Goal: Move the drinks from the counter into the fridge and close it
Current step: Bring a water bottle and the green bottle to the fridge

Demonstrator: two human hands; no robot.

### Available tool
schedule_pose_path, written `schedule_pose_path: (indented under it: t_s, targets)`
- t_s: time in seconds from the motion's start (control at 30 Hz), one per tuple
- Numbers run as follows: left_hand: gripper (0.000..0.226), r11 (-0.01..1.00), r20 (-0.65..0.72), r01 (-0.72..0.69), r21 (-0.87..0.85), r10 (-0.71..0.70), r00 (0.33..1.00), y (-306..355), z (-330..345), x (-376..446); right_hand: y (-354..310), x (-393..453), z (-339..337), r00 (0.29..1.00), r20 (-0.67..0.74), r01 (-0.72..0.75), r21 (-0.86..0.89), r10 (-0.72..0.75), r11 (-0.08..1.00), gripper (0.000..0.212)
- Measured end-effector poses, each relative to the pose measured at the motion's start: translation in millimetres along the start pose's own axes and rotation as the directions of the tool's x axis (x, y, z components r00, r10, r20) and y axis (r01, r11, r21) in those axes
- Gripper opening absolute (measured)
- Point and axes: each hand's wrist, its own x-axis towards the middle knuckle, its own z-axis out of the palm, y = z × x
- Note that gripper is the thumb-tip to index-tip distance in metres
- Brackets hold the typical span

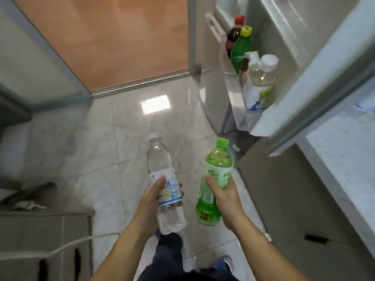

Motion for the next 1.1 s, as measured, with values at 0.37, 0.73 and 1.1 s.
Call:
schedule_pose_path:
  t_s: [0.37, 0.73, 1.1]
  targets:
    - [0.058, 0.970, -0.059, -0.242, -0.016, 0.241, 0.969, 144.4, -109.5, 45.7, -34.4, 74.5, 194.0, 0.996, 0.092, 0.024, -0.030, -0.021, 0.999, 0.026]
    - [0.048, 0.962, -0.030, -0.263, 0.070, 0.265, 0.964, 259.1, -115.4, 148.1, -76.3, 190.6, 282.0, 0.997, 0.082, -0.008, 0.010, 0.007, 1.000, 0.037]
    - [0.055, 0.944, 0.048, -0.227, 0.241, 0.222, 0.974, 416.7, -50.3, 293.0, -170.1, 366.8, 321.6, 1.000, -0.028, 0.016, 0.096, -0.013, 0.995, 0.037]
